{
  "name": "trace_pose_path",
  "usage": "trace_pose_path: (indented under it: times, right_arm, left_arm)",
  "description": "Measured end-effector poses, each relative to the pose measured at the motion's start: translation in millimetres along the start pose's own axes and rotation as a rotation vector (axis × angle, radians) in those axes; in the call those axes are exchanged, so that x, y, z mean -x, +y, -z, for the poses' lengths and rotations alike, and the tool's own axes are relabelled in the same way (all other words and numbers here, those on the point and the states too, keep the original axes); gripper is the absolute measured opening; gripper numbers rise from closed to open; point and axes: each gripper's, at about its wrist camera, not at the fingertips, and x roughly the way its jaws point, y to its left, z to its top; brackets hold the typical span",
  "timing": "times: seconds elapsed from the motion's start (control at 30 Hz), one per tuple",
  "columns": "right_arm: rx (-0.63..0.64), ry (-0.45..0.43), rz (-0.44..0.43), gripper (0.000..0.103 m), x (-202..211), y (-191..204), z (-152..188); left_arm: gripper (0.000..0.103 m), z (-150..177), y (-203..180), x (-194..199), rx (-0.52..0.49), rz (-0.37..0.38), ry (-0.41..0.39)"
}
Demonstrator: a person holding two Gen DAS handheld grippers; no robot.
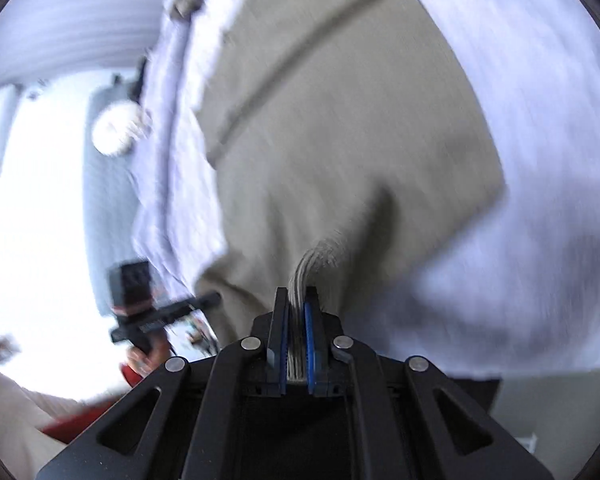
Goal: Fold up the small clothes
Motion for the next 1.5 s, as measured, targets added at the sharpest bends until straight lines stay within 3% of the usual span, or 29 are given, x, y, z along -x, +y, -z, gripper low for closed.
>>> trace_pose_path:
  times: [0.2,0.4,0.47,0.5,0.57,0.6,0.63,0.67,0.73,0.77,0.8,0.93,1.27,1.37,1.4,1.43,1.5]
  right_arm:
    - [-0.063,-0.106,-0.03,0.007,0.1,-3.9,-56.3]
    - [-0.207,-0.204,0.02,0.007,7.4,-35.8,-107.2]
    - [-0.242,-0.23,0.06,0.007,15.1,-45.8,-121.0]
    - [-0.241,-0.232,0.086,0.007,18.2,-46.3,-127.2]
    - [-0.21,-0.219,0.144,0.009,20.7,-40.7,-133.4]
    - [-0.191,-0.213,0.172,0.011,22.1,-37.5,-134.7]
    - [-0.153,-0.207,0.227,0.011,25.7,-29.5,-135.4]
    - [-0.118,-0.204,0.268,0.014,25.9,-22.4,-135.1]
    - [-0.045,-0.196,0.322,0.042,27.6,-10.5,-133.0]
    - [-0.012,-0.19,0.347,0.064,26.5,-5.1,-131.7]
    - [0.013,-0.184,0.359,0.067,25.4,-2.6,-129.9]
    - [0.114,-0.124,0.448,0.067,4.6,11.1,-129.9]
    - [0.289,-0.045,0.601,0.067,-39.5,30.8,-142.5]
    - [0.302,-0.016,0.628,0.066,-51.0,30.4,-146.2]
    - [0.306,0.002,0.643,0.06,-55.2,30.0,-145.6]
    - [0.321,0.019,0.653,0.054,-58.2,30.9,-143.6]
    - [0.372,0.044,0.681,0.009,-62.1,36.2,-135.9]
  left_arm:
    - [0.014,-53.4,12.8,15.2,0.048,-0.044,-0.124]
    - [0.014,-84.0,18.2,13.5,0.079,-0.125,-0.148]
    - [0.014,-84.3,17.8,-3.1,0.111,-0.12,-0.14]
    - [0.02,-84.5,21.9,-1.6,0.13,-0.119,-0.132]
    - [0.03,-80.5,23.1,5.2,0.136,-0.187,-0.145]
    - [0.04,-77.5,20.0,13.8,0.108,-0.25,-0.175]
    - [0.059,-73.1,19.0,23.4,0.079,-0.297,-0.2]
    - [0.067,-73.0,15.2,27.1,0.053,-0.333,-0.231]
    - [0.071,-68.4,10.0,41.1,-0.005,-0.375,-0.297]
    - [0.071,-72.1,10.4,40.1,-0.026,-0.387,-0.301]
    - [0.071,-75.1,7.2,37.5,-0.048,-0.398,-0.301]
    - [0.071,-88.1,-3.1,12.7,-0.161,-0.436,-0.241]
    - [0.071,-146.2,-25.0,-65.8,-0.253,-0.294,-0.062]
    - [0.071,-153.2,-29.2,-93.5,-0.297,-0.363,0.003]
    - [0.069,-153.0,-30.1,-97.6,-0.302,-0.381,0.008]
    - [0.049,-151.5,-31.5,-97.1,-0.303,-0.381,-0.004]
    - [0.014,-146.9,-33.6,-92.9,-0.3,-0.334,-0.008]
